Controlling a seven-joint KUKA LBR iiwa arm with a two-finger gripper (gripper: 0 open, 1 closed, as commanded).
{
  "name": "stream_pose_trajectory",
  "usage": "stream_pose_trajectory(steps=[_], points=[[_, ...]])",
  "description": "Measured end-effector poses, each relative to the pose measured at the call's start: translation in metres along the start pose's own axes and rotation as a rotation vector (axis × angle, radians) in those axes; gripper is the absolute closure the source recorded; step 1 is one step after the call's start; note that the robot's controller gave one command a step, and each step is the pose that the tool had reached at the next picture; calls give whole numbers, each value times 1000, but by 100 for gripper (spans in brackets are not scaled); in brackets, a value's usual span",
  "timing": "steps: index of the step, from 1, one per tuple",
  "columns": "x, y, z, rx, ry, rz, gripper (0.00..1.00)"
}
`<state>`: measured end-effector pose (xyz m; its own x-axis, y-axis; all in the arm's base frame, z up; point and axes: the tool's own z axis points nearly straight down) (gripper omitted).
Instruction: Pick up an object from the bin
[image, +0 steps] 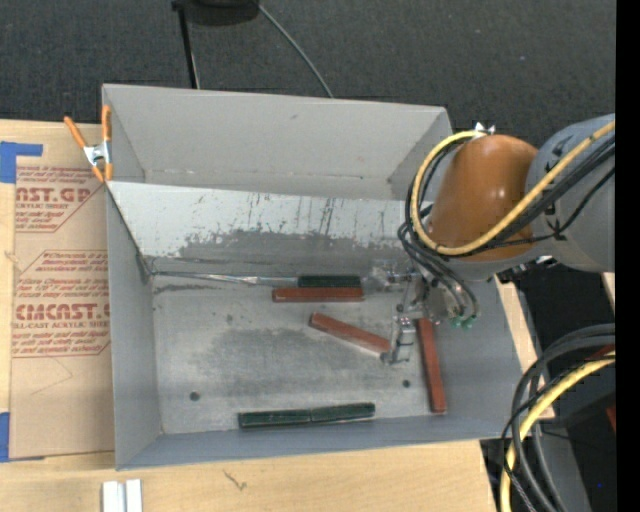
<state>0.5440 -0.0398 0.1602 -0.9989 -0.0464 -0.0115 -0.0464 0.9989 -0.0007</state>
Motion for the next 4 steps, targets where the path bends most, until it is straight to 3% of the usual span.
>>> stream_pose_trajectory(steps=[1,2,3,4], points=[[5,27,88,2,4,497,100],[5,27,88,2,4,497,100],[50,-11,-107,2,7,330,100],[49,-10,-105,2,9,330,0]])
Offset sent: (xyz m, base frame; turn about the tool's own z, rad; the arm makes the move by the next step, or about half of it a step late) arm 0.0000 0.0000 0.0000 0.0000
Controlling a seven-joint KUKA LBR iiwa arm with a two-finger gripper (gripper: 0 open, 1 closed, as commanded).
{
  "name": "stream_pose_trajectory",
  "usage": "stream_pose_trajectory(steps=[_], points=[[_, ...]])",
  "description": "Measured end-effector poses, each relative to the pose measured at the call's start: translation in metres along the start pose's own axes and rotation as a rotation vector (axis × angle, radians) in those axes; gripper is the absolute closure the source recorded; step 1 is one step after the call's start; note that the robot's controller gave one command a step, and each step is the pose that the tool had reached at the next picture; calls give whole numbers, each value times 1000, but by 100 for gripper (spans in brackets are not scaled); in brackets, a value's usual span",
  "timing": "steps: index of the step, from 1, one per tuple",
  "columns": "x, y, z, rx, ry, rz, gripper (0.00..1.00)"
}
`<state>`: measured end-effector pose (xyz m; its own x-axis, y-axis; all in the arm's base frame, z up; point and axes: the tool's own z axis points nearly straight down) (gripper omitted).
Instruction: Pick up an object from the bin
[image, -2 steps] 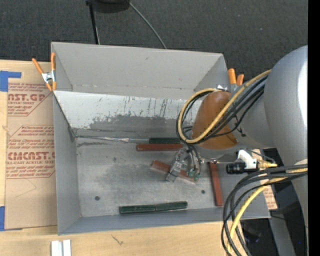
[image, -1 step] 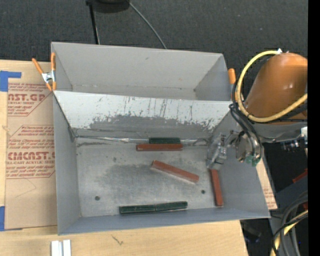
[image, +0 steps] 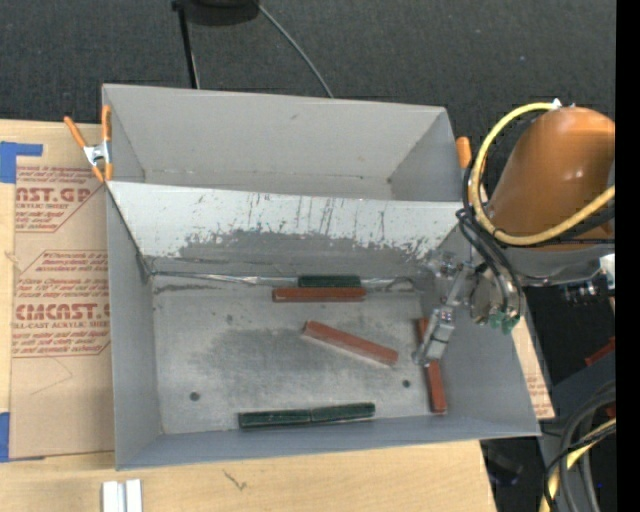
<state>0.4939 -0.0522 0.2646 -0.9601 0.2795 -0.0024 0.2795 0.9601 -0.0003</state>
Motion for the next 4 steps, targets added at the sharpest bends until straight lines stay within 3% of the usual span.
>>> stream_pose_trajectory(steps=[1,2,3,4], points=[[0,0,0,0,0,0,0],[-17,1,48,-2,-8,-48,0],[-12,-3,118,-1,-3,-44,0],[-5,0,152,0,5,-165,0]])
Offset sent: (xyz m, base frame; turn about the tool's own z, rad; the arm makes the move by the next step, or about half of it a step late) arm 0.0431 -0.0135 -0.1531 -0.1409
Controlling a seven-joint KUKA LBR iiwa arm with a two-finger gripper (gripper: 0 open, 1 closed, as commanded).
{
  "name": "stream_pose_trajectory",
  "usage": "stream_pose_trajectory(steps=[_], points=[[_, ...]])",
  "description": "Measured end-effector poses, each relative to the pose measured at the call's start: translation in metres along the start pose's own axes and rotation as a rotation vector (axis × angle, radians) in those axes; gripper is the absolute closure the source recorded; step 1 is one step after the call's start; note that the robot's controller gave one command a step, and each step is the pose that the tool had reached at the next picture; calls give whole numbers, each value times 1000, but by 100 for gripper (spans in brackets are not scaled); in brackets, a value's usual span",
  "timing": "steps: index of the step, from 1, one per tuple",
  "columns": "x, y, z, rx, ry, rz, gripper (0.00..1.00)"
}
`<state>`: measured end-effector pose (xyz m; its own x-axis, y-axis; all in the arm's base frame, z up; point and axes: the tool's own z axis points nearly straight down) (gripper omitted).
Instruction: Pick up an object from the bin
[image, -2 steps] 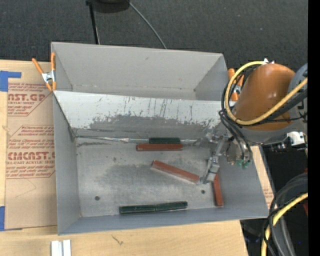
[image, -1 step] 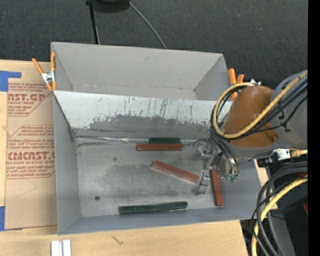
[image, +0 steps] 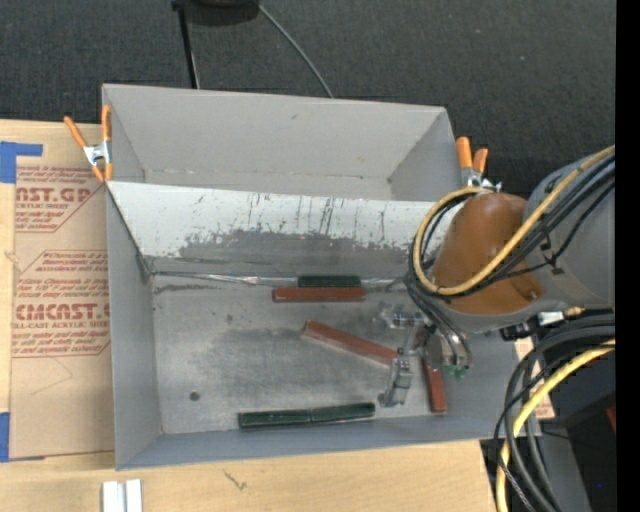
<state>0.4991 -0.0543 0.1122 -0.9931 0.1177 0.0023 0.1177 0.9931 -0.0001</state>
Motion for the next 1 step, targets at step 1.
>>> stream_pose_trajectory(steps=[1], points=[[-82,24,36,-1,-11,21,100]])
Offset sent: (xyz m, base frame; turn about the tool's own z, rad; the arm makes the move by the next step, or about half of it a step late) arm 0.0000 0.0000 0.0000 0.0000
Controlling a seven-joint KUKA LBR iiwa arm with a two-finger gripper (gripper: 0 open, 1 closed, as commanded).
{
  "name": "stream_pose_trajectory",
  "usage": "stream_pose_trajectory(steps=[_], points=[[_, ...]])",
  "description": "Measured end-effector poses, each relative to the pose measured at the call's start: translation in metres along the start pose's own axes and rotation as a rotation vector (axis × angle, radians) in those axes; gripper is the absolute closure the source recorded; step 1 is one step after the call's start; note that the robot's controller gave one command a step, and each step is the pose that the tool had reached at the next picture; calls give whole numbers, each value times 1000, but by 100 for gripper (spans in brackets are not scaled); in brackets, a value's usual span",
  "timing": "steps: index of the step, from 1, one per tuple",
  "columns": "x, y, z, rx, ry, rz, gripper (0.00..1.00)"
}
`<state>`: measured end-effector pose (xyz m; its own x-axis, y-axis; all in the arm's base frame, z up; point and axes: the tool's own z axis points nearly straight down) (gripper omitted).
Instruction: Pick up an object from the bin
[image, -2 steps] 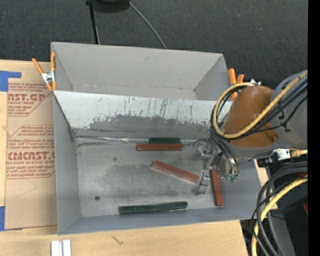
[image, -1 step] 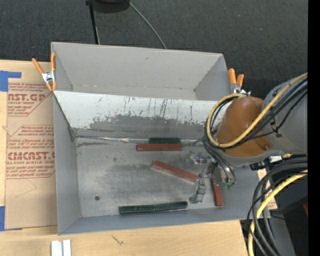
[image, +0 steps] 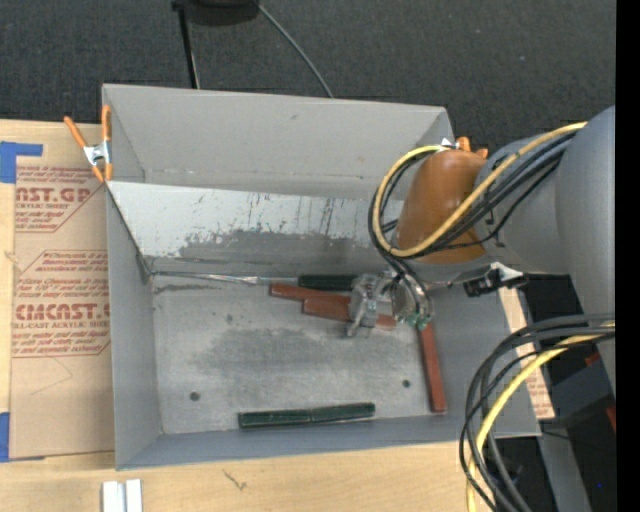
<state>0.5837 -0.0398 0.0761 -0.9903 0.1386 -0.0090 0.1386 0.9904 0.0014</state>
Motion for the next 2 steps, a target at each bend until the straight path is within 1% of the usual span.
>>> stream_pose_trajectory(steps=[1,2], points=[[2,0,2,1,7,0,0],[1,-1,0,1,4,0,100]])
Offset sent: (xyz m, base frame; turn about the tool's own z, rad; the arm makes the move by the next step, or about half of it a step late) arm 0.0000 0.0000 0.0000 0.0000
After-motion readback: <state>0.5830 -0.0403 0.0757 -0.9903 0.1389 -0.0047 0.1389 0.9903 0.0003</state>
